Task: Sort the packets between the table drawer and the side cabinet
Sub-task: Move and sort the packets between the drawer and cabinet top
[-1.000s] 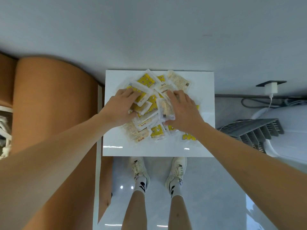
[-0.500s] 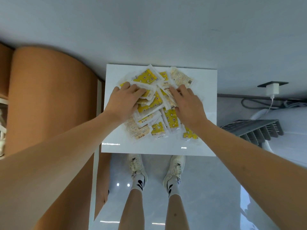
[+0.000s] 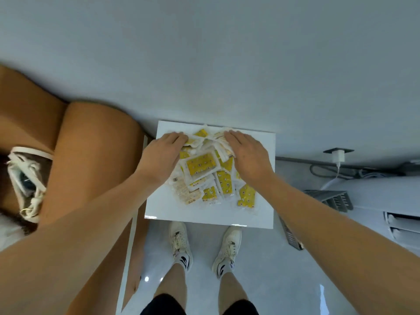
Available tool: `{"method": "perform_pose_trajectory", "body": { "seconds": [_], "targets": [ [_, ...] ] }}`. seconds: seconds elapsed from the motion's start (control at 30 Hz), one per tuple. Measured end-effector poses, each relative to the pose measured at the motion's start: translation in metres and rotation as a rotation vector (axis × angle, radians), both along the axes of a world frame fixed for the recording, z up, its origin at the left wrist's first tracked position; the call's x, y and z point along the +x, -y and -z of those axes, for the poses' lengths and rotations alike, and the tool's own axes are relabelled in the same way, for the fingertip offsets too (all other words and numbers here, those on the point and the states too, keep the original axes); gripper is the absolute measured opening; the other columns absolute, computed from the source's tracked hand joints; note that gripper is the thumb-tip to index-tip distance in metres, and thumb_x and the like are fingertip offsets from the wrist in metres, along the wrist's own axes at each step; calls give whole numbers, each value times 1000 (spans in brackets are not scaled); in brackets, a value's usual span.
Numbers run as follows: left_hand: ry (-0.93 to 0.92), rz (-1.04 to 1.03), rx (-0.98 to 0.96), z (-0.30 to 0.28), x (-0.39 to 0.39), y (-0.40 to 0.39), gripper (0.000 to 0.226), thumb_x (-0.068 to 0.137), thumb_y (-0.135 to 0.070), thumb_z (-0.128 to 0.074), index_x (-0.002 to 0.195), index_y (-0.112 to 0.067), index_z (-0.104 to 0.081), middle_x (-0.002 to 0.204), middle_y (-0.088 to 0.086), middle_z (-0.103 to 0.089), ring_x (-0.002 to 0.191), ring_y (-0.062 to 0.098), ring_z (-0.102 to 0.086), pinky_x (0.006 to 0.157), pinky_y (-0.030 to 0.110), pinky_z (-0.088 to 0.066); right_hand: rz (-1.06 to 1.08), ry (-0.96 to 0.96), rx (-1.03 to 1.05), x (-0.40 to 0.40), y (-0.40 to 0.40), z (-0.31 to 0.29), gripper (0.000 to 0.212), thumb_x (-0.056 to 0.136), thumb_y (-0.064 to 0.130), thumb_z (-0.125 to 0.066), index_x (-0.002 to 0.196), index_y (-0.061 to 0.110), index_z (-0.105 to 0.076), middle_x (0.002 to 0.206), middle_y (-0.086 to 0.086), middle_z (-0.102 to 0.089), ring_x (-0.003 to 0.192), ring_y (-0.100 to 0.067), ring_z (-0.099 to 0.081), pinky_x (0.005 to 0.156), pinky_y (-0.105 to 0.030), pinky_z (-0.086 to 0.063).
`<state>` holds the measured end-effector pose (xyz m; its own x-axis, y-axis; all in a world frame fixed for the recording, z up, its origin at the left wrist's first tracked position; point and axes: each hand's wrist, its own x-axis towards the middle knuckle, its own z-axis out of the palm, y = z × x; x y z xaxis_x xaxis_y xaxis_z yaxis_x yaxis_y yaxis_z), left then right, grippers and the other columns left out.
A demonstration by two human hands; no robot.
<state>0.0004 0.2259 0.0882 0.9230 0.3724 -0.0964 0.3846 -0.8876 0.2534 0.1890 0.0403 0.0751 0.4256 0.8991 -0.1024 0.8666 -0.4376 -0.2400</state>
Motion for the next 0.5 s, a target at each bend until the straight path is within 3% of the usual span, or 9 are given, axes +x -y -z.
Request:
{"method": "perform_pose_trajectory", "body": {
  "seconds": [0.13, 0.2, 0.27, 0.33, 0.43, 0.5],
  "targets": [
    [65, -134, 42, -116, -25, -5, 51, 83, -1, -65, 132, -12, -55, 128, 6, -60, 116, 29, -60, 83, 40, -54, -46, 17, 41, -8, -26, -114, 73, 78, -10, -63, 147, 9, -50, 146, -12, -56, 133, -32, -54, 111, -45, -44],
    [91, -229, 46, -186, -50, 1, 52, 81, -1, -68, 131, -11, -58, 129, 8, -62, 116, 32, -62, 85, 41, -55, -108, 16, 84, -22, -38, -186, 73, 78, -9, -66, 147, 8, -50, 146, -12, -56, 133, -32, -55, 110, -44, -44],
    [111, -283, 45, -218, -69, 2, 51, 82, -1, -67, 132, -10, -60, 129, 11, -64, 115, 34, -63, 88, 41, -55, -120, 28, 129, -30, -51, -223, 69, 78, -9, -65, 144, 7, -53, 142, -12, -59, 128, -32, -58, 105, -43, -46],
    [123, -412, 17, -274, -108, 18, 46, 87, -6, -61, 132, -15, -58, 124, 9, -64, 111, 34, -63, 86, 43, -55, -198, 7, 175, -54, -59, -277, 68, 76, -9, -66, 141, 7, -57, 138, -12, -63, 122, -33, -61, 101, -42, -49],
    [130, -579, 45, -336, -174, 57, 46, 93, -28, -37, 137, -22, -51, 130, 2, -58, 117, 26, -57, 87, 40, -51, -408, 16, 232, -104, -62, -338, 66, 75, -6, -69, 139, 9, -58, 133, -10, -65, 115, -32, -64, 98, -42, -51],
    [156, -691, 125, -365, -218, 83, 47, 96, -26, -39, 141, -20, -51, 136, 2, -57, 122, 25, -56, 86, 37, -49, -563, 4, 261, -145, -66, -365, 66, 79, -4, -68, 142, 11, -56, 138, -9, -62, 121, -31, -61, 103, -42, -48]
  ]
}}
